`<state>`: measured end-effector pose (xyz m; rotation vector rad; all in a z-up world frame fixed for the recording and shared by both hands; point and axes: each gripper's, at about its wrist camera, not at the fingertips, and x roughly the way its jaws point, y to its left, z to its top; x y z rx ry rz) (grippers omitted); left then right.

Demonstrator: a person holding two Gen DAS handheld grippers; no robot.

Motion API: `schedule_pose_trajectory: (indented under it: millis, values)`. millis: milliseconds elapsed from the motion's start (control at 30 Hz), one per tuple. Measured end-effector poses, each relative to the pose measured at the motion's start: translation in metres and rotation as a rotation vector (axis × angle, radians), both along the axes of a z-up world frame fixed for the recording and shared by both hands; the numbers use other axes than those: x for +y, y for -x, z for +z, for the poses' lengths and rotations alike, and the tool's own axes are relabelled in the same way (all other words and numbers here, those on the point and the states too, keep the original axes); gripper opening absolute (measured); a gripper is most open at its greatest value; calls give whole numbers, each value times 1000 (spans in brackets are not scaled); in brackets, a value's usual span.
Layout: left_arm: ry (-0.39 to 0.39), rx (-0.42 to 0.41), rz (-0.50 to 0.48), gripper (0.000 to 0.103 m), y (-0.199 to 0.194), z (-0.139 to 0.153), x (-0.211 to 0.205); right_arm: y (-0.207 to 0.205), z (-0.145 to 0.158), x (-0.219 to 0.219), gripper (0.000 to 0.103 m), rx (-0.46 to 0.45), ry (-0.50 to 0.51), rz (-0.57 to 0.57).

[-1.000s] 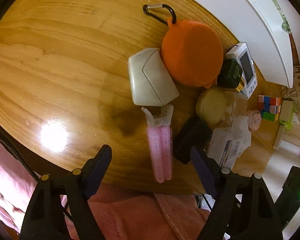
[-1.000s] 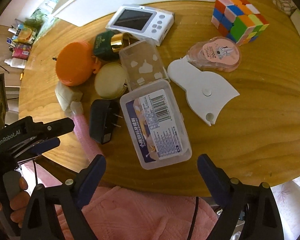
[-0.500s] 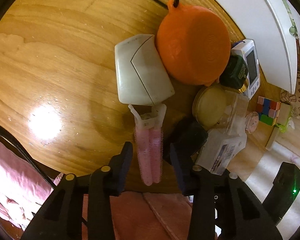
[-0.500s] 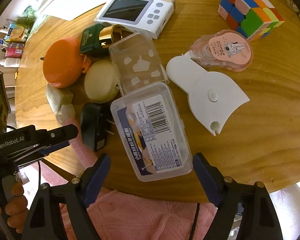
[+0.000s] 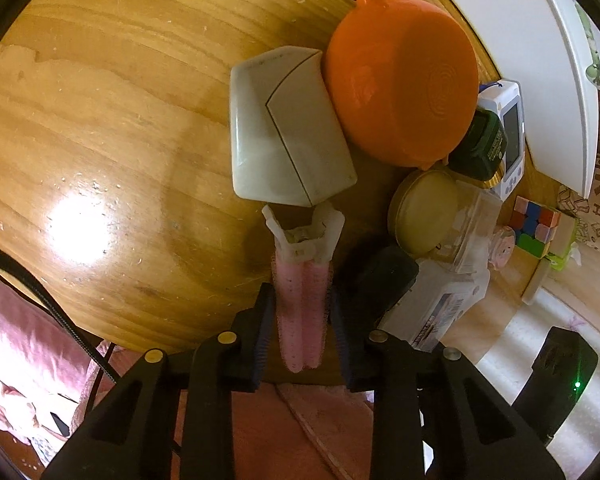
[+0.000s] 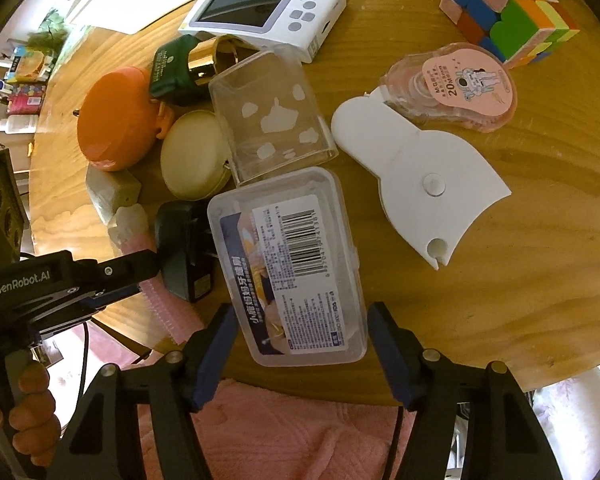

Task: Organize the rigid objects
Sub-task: 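Close the left gripper on the pink comb while the right gripper grasps the clear box, then lift the pink comb and clear box and carry both over the white bin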

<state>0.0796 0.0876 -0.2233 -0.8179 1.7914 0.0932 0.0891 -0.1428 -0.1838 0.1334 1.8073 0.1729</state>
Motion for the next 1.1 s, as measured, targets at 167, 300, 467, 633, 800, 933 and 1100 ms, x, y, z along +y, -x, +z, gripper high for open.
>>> schedule_pose_trajectory:
  millis: [167,300,467,633,800,933,1100]
  values:
    - [0,-16,5,29,10,5,-4,15,8,5,67,-24,-5,-9]
    - [-16,-43,0,29,9,16,-8,25,17,5,66,-58,-13,-12]
    - [-41,-97,-20,28,10,32,-12,36,34,2,65,-112,-25,-20]
    - [-59,-149,-39,28,14,47,-15,47,51,-2,64,-178,-37,-35]
    - [-82,-203,-58,28,17,64,-23,56,62,-9,64,-229,-49,-41]
    - [-89,-256,-81,28,16,82,-29,63,72,-6,64,-263,-61,-48]
    - [-113,-322,-104,28,9,104,-39,60,92,-11,64,-309,-95,-55]
